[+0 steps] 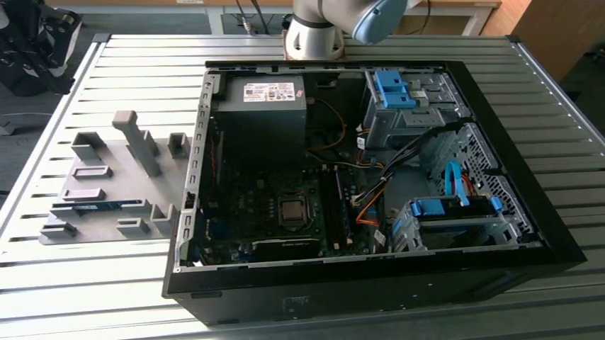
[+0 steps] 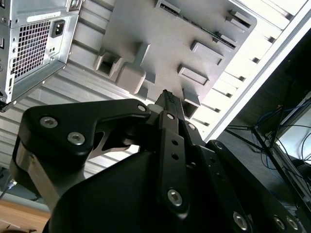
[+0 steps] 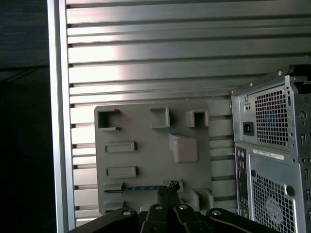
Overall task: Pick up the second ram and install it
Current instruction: 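Reach for the second ram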
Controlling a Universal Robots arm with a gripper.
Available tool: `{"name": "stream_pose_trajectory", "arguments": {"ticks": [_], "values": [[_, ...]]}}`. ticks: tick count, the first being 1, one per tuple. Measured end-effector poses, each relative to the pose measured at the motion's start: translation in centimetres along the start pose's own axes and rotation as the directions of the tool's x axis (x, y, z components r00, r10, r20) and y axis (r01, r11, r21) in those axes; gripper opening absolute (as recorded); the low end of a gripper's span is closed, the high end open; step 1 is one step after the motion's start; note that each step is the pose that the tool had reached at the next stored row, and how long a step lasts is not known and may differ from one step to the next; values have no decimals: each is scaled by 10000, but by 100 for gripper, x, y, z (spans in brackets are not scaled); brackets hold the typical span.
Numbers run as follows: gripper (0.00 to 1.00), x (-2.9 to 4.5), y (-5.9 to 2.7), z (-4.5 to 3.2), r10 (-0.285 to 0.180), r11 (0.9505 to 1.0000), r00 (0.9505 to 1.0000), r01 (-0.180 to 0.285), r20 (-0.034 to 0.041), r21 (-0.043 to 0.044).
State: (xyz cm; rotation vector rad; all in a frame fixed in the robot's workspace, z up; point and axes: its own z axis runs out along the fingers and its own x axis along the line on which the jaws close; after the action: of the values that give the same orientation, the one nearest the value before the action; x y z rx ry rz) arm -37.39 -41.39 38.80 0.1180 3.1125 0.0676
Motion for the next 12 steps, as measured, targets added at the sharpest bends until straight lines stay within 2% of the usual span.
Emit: {"name": "stream_pose_trajectory", "arguments": {"ticks": [12], "values": [[11, 7, -10, 0, 1, 10000, 10000, -1, 0, 0]]}}
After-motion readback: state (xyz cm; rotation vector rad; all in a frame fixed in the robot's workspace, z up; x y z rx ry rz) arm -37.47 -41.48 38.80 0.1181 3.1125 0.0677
